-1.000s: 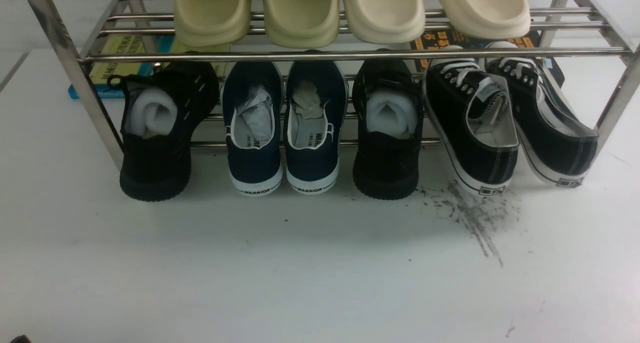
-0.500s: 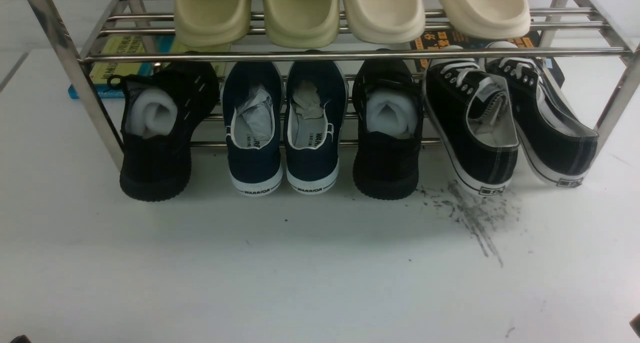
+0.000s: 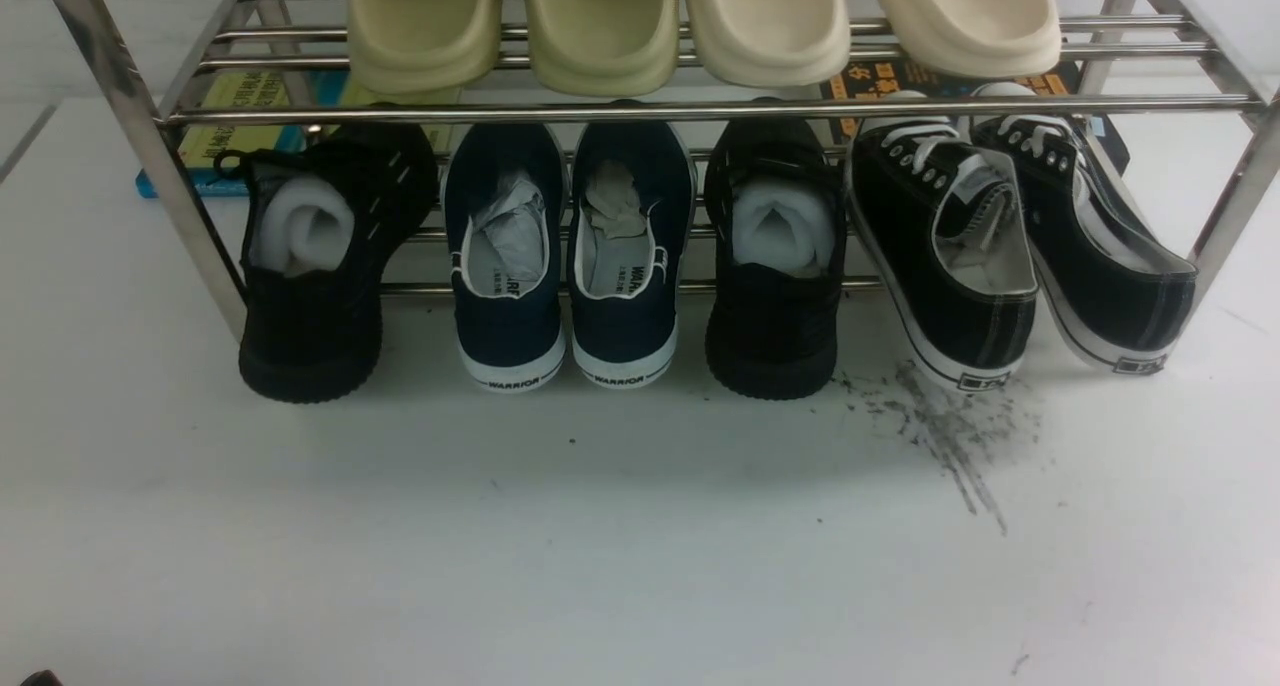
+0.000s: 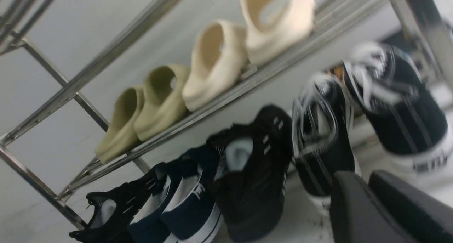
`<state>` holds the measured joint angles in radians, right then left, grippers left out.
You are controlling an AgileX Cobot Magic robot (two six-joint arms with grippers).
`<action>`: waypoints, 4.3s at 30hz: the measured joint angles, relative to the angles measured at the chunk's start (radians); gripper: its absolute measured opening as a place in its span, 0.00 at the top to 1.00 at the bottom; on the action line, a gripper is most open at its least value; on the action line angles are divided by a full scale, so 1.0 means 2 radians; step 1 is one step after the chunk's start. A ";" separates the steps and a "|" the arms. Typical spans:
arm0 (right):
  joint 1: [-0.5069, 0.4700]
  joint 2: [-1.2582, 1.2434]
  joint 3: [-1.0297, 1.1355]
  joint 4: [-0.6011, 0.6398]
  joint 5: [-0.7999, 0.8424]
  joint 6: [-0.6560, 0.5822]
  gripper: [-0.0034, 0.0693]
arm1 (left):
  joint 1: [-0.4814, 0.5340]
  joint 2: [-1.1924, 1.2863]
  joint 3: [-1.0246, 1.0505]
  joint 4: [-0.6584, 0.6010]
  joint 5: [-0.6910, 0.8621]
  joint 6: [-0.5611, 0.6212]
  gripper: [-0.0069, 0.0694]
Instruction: Take the shoes off the shelf with your hand on the white table.
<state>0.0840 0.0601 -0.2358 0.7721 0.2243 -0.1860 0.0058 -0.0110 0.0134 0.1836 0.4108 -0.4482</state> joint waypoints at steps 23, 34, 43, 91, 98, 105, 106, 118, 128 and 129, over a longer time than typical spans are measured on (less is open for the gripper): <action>0.063 0.601 -0.402 -0.172 0.330 -0.080 0.90 | 0.000 0.000 0.000 0.000 0.000 0.000 0.60; 0.130 0.724 -0.519 -0.307 0.281 0.008 0.60 | 0.000 0.000 0.000 0.000 0.000 0.000 0.60; 0.130 0.783 -0.520 -0.339 0.175 0.039 0.46 | 0.000 0.000 0.000 0.001 0.000 0.000 0.60; 0.133 0.473 -0.359 -0.196 0.478 0.066 0.95 | 0.000 0.000 0.000 0.001 0.000 0.000 0.59; 0.133 0.404 -0.295 -0.150 0.493 0.072 0.95 | 0.000 0.000 0.000 0.001 0.000 0.000 0.59; 0.133 0.405 -0.290 -0.123 0.512 0.077 0.94 | 0.000 0.000 0.000 0.001 0.000 0.000 0.59; 0.133 0.406 -0.290 -0.119 0.511 0.079 0.94 | 0.000 0.000 0.000 0.001 0.000 0.000 0.59; 0.343 0.515 -0.294 -0.141 0.390 0.154 0.94 | 0.000 0.000 0.000 0.001 0.000 0.000 0.59; 0.440 0.644 -0.379 -0.272 0.334 0.282 0.94 | 0.000 0.000 0.000 0.001 0.000 0.000 0.59; 0.442 0.652 -0.383 -0.282 0.326 0.291 0.94 | 0.000 0.000 0.000 0.001 0.000 0.000 0.59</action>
<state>0.9685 1.3633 -1.0015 0.2082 0.8769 0.3953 0.0058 -0.0110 0.0134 0.1864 0.4108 -0.4482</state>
